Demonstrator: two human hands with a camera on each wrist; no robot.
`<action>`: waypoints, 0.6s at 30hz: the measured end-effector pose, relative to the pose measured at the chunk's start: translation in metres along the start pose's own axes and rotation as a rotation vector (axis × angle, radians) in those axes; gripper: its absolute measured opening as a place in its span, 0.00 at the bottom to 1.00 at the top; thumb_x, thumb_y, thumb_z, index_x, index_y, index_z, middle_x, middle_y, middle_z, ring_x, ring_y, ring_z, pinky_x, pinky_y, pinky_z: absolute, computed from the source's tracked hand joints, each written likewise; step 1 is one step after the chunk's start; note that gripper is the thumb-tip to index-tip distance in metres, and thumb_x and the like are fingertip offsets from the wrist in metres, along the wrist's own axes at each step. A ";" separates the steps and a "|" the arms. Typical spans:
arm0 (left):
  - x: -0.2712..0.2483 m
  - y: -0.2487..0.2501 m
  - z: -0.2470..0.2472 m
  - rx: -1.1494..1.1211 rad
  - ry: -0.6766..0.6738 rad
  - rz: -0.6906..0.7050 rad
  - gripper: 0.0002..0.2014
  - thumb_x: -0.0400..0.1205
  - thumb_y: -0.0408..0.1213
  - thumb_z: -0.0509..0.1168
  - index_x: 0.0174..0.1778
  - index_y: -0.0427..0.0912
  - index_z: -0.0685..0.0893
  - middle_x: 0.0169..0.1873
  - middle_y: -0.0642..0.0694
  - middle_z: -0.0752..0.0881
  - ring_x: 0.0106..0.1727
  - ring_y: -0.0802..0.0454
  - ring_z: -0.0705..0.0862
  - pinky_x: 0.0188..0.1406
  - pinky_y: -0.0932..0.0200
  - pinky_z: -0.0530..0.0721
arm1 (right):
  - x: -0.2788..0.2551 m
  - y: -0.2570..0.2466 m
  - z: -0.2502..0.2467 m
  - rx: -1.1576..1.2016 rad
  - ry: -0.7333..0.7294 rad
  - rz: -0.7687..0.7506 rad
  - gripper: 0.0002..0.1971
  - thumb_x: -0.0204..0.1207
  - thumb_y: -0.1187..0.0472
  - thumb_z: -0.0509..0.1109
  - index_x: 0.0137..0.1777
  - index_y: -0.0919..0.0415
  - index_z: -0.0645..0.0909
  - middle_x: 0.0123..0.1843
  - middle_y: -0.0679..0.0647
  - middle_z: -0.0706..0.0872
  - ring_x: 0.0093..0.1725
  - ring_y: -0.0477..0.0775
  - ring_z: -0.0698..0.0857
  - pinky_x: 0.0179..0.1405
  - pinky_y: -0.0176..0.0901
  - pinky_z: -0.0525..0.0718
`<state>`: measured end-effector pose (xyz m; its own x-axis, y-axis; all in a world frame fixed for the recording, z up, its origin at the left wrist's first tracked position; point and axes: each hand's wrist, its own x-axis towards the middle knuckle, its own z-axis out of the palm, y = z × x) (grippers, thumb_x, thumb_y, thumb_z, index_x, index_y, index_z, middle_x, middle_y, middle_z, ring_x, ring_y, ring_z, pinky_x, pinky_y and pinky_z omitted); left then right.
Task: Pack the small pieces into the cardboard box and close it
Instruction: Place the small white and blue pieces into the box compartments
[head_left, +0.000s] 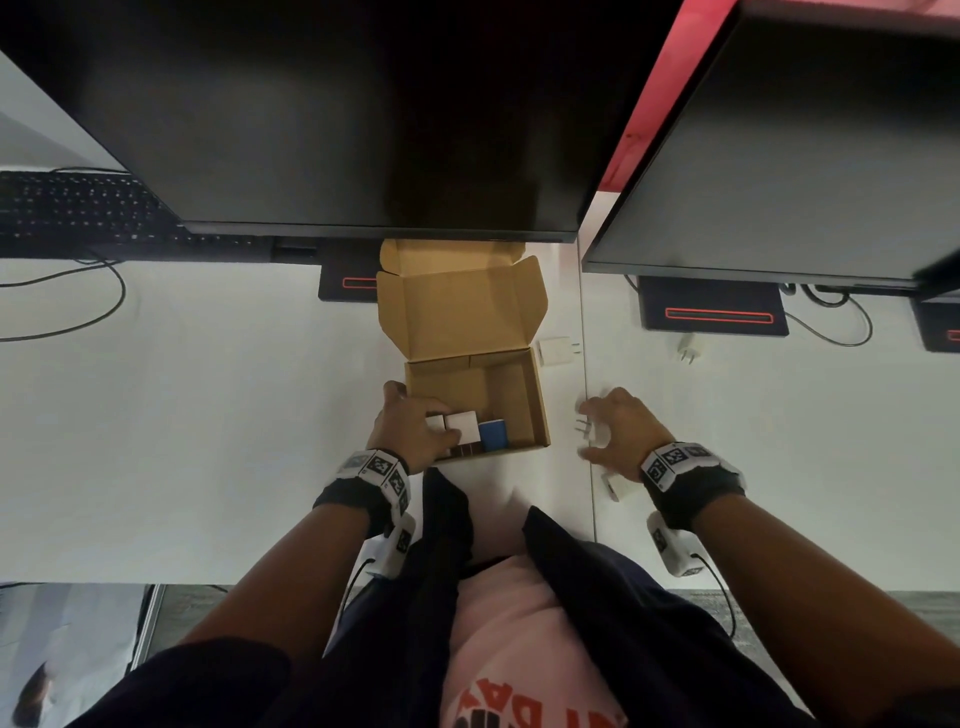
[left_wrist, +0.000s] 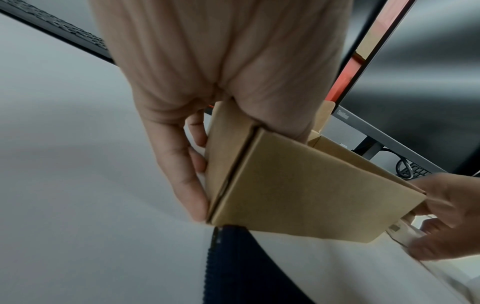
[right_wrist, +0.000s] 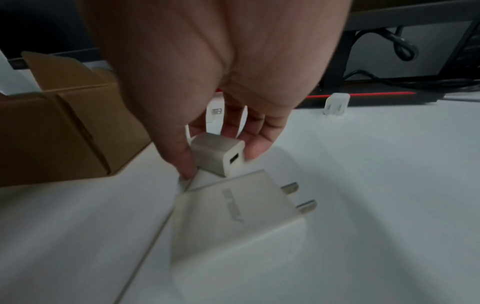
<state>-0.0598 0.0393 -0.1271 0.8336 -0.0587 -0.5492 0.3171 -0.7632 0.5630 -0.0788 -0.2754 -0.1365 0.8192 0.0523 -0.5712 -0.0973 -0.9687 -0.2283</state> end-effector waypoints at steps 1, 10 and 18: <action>0.000 0.000 0.000 0.000 0.000 -0.003 0.19 0.73 0.48 0.78 0.58 0.48 0.89 0.66 0.43 0.67 0.57 0.42 0.80 0.58 0.59 0.79 | 0.000 -0.003 0.001 -0.004 0.016 -0.002 0.27 0.73 0.49 0.78 0.71 0.46 0.75 0.68 0.54 0.76 0.68 0.58 0.78 0.68 0.52 0.80; 0.001 0.001 0.000 0.017 -0.004 -0.018 0.20 0.73 0.50 0.78 0.60 0.48 0.89 0.68 0.43 0.67 0.61 0.38 0.80 0.63 0.51 0.82 | 0.003 -0.017 -0.020 0.203 0.242 -0.008 0.22 0.73 0.58 0.79 0.68 0.55 0.83 0.60 0.54 0.87 0.52 0.52 0.85 0.52 0.38 0.77; 0.002 -0.001 0.001 0.054 -0.022 -0.011 0.21 0.73 0.53 0.76 0.59 0.48 0.87 0.63 0.44 0.65 0.51 0.44 0.77 0.54 0.57 0.77 | 0.000 -0.072 -0.054 0.130 0.289 -0.393 0.19 0.71 0.69 0.78 0.61 0.54 0.88 0.60 0.59 0.83 0.60 0.60 0.79 0.61 0.46 0.77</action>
<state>-0.0587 0.0397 -0.1293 0.8201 -0.0640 -0.5686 0.3005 -0.7975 0.5232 -0.0418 -0.2185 -0.0777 0.9293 0.3200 -0.1846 0.1954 -0.8498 -0.4895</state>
